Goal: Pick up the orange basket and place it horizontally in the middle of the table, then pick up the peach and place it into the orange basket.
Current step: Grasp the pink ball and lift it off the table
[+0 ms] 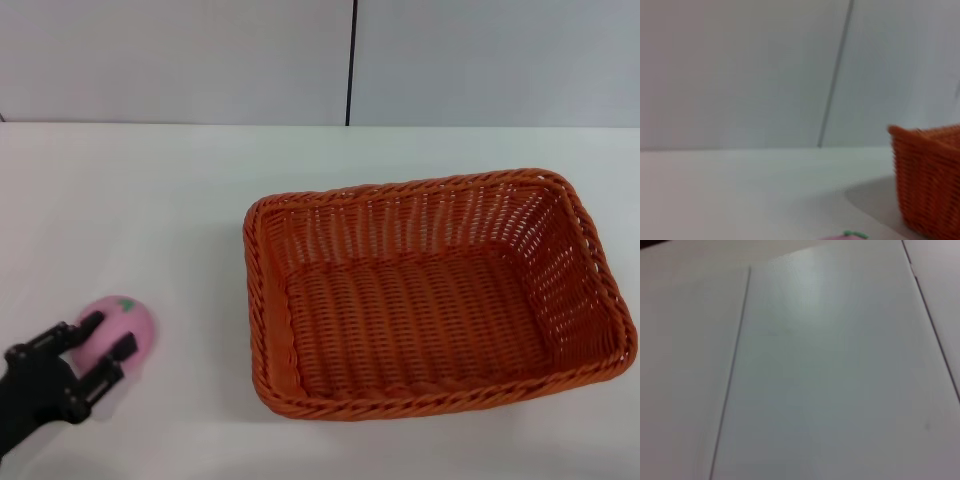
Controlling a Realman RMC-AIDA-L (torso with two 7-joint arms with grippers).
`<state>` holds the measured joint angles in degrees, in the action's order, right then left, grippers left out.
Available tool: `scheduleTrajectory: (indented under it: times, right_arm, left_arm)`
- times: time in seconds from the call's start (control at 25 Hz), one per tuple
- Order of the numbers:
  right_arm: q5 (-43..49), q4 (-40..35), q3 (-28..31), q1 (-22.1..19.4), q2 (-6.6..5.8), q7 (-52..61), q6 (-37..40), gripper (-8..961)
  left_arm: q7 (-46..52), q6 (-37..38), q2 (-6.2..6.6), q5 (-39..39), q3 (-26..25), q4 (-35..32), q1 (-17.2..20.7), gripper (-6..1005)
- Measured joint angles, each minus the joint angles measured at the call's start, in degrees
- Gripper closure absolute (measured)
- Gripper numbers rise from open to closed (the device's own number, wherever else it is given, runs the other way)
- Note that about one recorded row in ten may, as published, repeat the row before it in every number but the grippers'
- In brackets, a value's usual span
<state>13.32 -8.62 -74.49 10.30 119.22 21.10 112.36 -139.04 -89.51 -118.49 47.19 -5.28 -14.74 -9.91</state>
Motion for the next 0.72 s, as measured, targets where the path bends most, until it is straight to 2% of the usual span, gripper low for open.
scheduleTrajectory:
  times: [0.2,0.36,0.44,0.56,0.72]
  right_arm:
    - [-0.1,4.5,2.8,1.6,0.07,0.0,0.0,384]
    - [-0.2,8.3,5.7,3.2,0.13,0.1,0.0,382]
    - [-0.2,8.5,5.9,3.3,0.14,0.1,-0.1,382]
    - [-0.2,8.9,6.6,3.5,0.17,0.3,-0.7,382]
    - [-0.4,8.9,6.8,3.7,0.21,1.7,-1.9,382]
  left_arm:
    - [-1.2,-3.7,0.14,0.0,-5.0,0.1,0.2,465]
    - [-1.2,-11.1,0.4,0.0,-8.0,0.1,-0.6,642]
    - [-1.1,-12.4,0.42,0.0,-8.5,0.0,-0.8,730]
    - [-0.2,-19.6,0.45,0.0,-9.7,0.3,-2.1,775]
    - [0.8,-24.1,0.28,0.0,-9.5,1.8,-3.5,814]
